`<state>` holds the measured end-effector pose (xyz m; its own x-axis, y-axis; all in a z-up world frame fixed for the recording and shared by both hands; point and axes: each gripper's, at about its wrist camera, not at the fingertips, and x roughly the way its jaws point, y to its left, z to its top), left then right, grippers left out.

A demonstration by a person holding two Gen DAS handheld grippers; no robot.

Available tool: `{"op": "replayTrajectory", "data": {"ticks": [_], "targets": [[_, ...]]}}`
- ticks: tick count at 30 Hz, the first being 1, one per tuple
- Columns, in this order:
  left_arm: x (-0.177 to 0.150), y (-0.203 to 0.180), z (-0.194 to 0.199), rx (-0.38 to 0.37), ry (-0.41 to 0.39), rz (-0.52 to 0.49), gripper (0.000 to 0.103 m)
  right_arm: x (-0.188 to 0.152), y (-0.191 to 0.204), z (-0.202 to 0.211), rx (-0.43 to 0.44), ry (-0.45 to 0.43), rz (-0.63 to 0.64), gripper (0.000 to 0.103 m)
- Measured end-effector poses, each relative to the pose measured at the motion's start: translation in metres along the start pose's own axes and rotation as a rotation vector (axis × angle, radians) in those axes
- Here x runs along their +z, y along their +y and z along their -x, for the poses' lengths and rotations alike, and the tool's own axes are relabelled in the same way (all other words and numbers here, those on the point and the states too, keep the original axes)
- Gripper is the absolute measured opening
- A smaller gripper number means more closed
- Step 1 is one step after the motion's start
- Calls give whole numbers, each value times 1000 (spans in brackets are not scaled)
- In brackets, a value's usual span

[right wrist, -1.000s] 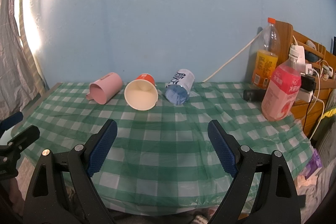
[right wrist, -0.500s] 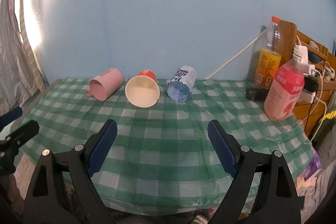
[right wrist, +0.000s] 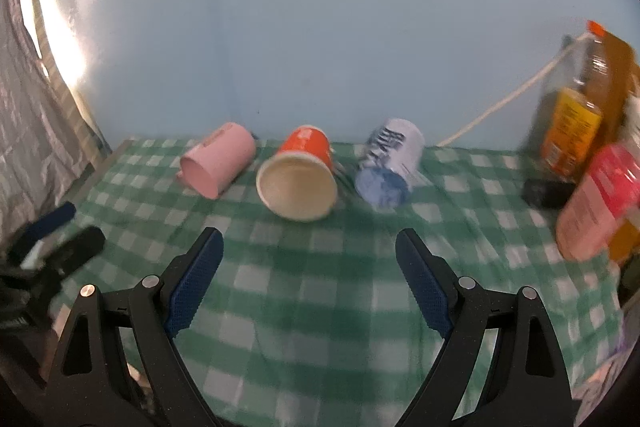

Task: Flip cup upside down
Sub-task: 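Move the right gripper to the orange paper cup and close around it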

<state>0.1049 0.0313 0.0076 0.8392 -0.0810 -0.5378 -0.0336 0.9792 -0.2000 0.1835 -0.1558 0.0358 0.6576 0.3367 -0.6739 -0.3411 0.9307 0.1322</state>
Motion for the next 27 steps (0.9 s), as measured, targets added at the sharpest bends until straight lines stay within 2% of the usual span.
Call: {"op": "replayTrajectory", "data": {"ticks": [4, 8, 12, 15, 20, 23, 27], "targets": [[18, 10, -32, -9, 75, 51, 103, 38, -4, -35, 19, 87, -20, 87], [32, 26, -65, -63, 165, 147, 103, 67, -8, -76, 16, 178, -40, 87], [46, 31, -81, -103, 205, 185, 103, 90, -9, -118, 47, 279, -51, 87], [58, 32, -96, -112, 236, 199, 103, 98, -12, -150, 32, 361, -73, 87], [66, 35, -117, -130, 293, 238, 103, 97, -18, -192, 73, 497, -134, 87], [65, 35, -120, -111, 295, 233, 103, 94, -18, -204, 87, 526, -157, 87], [63, 36, -120, -128, 300, 251, 103, 93, -16, -216, 51, 545, -151, 87]]}}
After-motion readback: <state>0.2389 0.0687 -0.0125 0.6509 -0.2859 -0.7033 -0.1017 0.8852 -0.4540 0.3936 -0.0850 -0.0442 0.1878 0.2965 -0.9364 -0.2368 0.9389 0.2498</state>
